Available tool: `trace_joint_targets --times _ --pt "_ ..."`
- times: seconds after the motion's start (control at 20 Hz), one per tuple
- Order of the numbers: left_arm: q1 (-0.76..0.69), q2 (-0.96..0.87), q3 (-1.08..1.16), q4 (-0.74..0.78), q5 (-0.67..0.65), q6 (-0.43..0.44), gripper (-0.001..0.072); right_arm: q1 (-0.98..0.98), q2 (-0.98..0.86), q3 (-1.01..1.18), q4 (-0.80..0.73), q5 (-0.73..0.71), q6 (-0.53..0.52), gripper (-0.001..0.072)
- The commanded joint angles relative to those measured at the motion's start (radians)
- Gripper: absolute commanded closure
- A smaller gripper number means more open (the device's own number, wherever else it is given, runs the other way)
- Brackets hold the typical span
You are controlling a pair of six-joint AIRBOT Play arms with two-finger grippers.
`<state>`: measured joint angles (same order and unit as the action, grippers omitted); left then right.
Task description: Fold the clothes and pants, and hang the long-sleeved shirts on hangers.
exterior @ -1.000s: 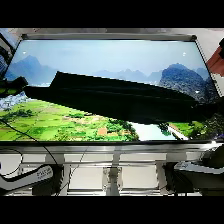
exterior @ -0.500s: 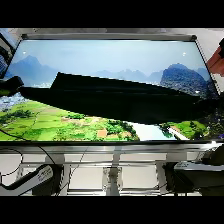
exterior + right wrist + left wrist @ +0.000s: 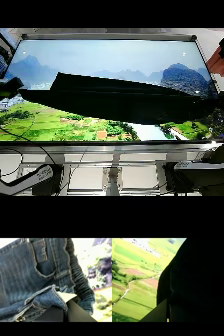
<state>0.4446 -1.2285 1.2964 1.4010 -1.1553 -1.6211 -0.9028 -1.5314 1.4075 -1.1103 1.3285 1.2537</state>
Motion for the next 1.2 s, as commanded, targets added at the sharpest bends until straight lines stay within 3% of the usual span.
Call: trace_joint_targets --times 0.0,0.15,0.45,0.7,0.9,1.15 --pt "-0.010 -0.084 0.002 -0.058 0.120 -0.006 0.0690 0.000 -0.021 0.001 -0.003 -0.068 0.030 0.0700" --pt "-0.024 -0.142 0.002 -0.200 0.289 -0.006 0.0691 0.019 -0.047 0.001 0.015 -0.111 0.064 0.0700" --pt "-0.088 -0.251 0.002 -0.319 0.513 -0.006 0.0690 0.156 -0.091 0.001 0.014 -0.318 0.179 0.0699" --pt "-0.108 -0.299 0.003 -0.319 0.596 -0.003 0.0689 0.212 -0.092 0.001 0.015 -0.496 0.277 0.0699" --pt "-0.112 -0.338 0.003 -0.334 0.634 -0.003 0.0689 0.243 -0.099 0.001 0.015 -0.562 0.310 0.0700" --pt "-0.150 -0.381 0.004 -0.340 0.771 -0.002 0.0687 0.291 -0.143 0.001 0.020 -0.642 0.383 0.0698"
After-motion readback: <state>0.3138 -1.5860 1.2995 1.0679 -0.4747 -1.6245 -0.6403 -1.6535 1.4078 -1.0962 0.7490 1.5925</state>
